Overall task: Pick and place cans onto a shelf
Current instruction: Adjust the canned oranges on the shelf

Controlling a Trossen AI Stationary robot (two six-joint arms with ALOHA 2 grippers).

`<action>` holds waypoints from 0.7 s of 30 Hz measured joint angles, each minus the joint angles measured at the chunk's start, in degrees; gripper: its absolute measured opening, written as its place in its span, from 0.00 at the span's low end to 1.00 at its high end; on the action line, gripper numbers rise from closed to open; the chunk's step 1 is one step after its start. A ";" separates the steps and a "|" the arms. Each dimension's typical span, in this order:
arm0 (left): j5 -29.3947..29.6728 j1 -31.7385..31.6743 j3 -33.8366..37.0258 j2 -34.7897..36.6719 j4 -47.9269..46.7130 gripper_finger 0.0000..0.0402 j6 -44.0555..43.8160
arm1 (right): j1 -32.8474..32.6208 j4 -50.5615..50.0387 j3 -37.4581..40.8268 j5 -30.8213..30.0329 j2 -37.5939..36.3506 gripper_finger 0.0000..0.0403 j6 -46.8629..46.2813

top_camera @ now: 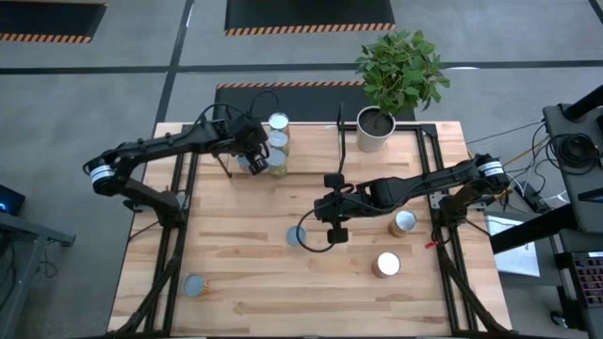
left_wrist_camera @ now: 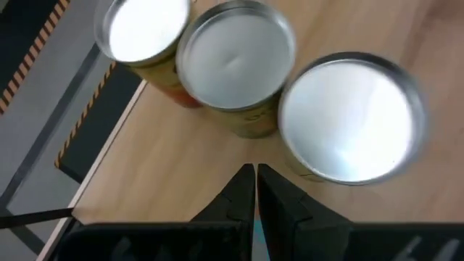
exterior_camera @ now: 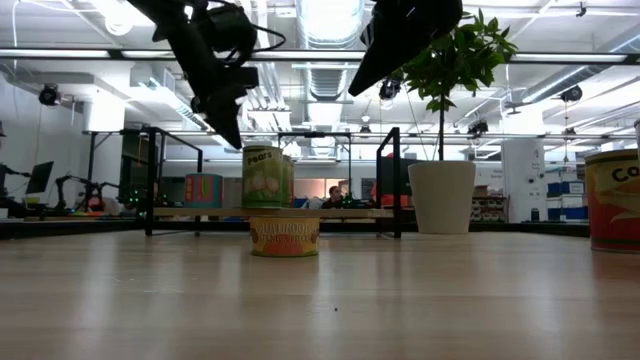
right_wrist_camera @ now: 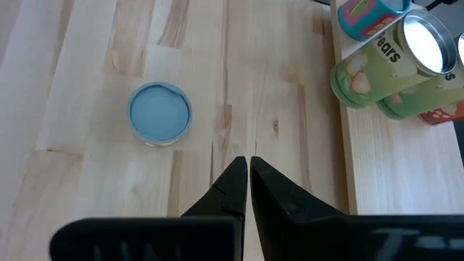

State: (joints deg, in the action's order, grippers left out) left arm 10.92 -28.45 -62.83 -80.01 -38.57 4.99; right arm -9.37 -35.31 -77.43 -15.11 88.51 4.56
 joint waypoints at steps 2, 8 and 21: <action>-0.02 0.76 0.34 0.22 -0.04 0.00 -0.25 | 0.00 -0.04 0.00 0.00 0.00 0.02 0.20; -0.03 2.34 0.81 -0.22 -0.83 0.00 -2.54 | 0.00 -0.11 0.26 0.01 0.00 0.02 0.01; -0.02 2.66 0.83 -0.77 -0.05 0.00 -4.28 | 0.00 -0.03 1.07 0.01 0.00 0.02 -0.07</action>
State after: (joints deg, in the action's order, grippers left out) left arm 10.90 -25.78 -62.00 -80.78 -38.61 0.72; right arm -9.37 -35.34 -76.36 -15.10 88.51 4.49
